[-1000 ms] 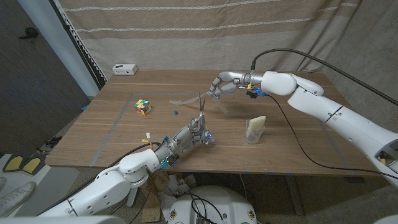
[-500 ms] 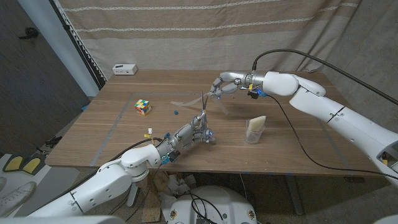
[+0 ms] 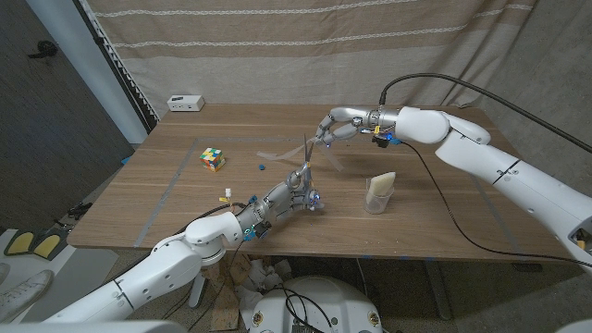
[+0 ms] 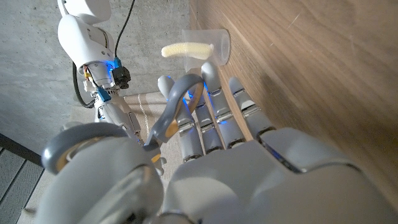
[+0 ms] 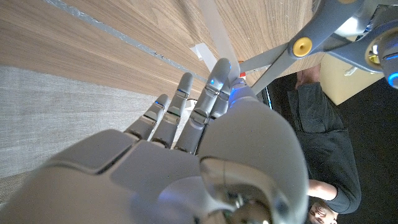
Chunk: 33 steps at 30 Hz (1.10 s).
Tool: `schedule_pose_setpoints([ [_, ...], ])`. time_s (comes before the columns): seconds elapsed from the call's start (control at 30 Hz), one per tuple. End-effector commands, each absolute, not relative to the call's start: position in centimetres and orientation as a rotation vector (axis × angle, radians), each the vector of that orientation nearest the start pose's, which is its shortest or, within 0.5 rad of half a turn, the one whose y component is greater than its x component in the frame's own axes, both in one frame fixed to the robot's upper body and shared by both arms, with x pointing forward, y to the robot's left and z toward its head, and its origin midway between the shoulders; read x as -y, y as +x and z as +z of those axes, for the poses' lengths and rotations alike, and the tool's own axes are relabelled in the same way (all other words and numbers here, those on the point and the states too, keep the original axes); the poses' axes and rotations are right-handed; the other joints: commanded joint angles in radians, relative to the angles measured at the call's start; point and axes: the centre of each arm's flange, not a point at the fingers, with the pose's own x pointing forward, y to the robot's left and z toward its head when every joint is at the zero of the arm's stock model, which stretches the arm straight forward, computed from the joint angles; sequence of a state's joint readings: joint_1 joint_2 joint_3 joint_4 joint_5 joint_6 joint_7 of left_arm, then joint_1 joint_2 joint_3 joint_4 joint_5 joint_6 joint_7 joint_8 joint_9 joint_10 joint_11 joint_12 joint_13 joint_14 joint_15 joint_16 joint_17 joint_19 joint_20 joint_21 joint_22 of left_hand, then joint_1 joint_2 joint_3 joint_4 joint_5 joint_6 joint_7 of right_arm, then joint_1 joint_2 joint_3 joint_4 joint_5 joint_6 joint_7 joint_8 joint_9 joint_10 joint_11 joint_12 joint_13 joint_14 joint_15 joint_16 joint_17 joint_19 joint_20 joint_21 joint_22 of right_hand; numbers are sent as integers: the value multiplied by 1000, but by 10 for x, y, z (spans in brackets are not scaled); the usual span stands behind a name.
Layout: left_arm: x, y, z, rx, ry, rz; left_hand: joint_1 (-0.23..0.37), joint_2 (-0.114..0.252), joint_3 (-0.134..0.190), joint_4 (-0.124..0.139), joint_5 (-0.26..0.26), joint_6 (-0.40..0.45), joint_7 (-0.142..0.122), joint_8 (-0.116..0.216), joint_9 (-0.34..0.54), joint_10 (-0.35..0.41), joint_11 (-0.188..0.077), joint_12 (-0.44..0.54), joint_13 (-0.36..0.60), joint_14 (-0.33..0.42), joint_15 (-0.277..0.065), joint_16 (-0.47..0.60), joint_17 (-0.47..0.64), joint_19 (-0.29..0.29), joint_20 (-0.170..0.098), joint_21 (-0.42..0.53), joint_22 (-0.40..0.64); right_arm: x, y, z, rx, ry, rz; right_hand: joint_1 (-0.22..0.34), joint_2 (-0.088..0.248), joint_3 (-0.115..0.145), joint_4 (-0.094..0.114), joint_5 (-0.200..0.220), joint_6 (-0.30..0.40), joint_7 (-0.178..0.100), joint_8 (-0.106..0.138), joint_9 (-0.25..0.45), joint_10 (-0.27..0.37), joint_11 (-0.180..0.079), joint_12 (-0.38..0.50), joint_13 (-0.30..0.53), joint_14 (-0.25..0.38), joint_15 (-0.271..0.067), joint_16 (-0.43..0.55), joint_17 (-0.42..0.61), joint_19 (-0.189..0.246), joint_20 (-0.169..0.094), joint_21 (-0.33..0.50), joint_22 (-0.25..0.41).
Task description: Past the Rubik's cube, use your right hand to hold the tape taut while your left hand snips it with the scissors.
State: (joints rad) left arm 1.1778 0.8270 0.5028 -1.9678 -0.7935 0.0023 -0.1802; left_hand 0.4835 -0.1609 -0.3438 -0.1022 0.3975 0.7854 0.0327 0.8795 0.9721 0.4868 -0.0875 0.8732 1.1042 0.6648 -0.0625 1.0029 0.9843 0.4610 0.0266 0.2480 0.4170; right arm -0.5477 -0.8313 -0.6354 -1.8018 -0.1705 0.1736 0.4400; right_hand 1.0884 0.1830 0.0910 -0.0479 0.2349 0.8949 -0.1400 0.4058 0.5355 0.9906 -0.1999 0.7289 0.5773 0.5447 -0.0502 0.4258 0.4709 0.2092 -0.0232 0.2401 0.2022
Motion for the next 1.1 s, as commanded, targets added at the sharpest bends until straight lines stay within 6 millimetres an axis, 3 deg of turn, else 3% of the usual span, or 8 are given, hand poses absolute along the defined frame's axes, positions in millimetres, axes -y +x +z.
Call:
schedule_pose_setpoints([
  [0.03, -153, 509, -127, 281, 35, -848, 2, -1, 0, 2, 5, -3, 5, -1, 7, 34, -33, 702, 136, 9, -74, 9, 6, 8, 3, -1, -1, 149, 545, 92, 807, -1417, 620, 12, 2, 0, 7, 1, 4, -10, 0, 1, -5, 3, 4, 1, 6, -180, 4, 3, 1, 1, 7, 3],
  [0.43, -151, 512, -128, 278, 8, -890, 4, 0, 0, 2, 6, -3, 5, -6, 0, 32, -34, 701, 136, 3, -71, 9, 8, 1, 10, -9, -8, 148, 544, 90, 800, -1431, 633, 17, 8, 3, 8, 4, -10, -12, -10, 1, -29, 5, 4, 10, 3, -182, 3, 6, -5, -9, 5, 3],
  [0.67, -150, 516, -128, 273, -4, -910, 5, 0, 0, 1, 7, -1, 8, -9, -6, 32, -34, 702, 136, 4, -71, 7, 4, 1, 12, -11, -12, 148, 540, 90, 809, -1445, 632, 20, 5, 2, 10, 5, -2, -36, -11, 0, -40, 5, 6, 18, 0, -181, 2, 8, -7, -11, 5, 3],
  [1.1, -150, 520, -127, 267, -13, -931, 3, 0, -1, 2, 8, -1, 6, -10, -6, 30, -35, 701, 136, 1, -71, 8, 8, -8, 18, -18, -18, 149, 535, 91, 817, -1439, 635, 20, 4, 0, 13, 8, -2, -41, -15, -3, -50, 4, 6, 20, 0, -181, 3, 11, -9, -8, 5, 3],
])
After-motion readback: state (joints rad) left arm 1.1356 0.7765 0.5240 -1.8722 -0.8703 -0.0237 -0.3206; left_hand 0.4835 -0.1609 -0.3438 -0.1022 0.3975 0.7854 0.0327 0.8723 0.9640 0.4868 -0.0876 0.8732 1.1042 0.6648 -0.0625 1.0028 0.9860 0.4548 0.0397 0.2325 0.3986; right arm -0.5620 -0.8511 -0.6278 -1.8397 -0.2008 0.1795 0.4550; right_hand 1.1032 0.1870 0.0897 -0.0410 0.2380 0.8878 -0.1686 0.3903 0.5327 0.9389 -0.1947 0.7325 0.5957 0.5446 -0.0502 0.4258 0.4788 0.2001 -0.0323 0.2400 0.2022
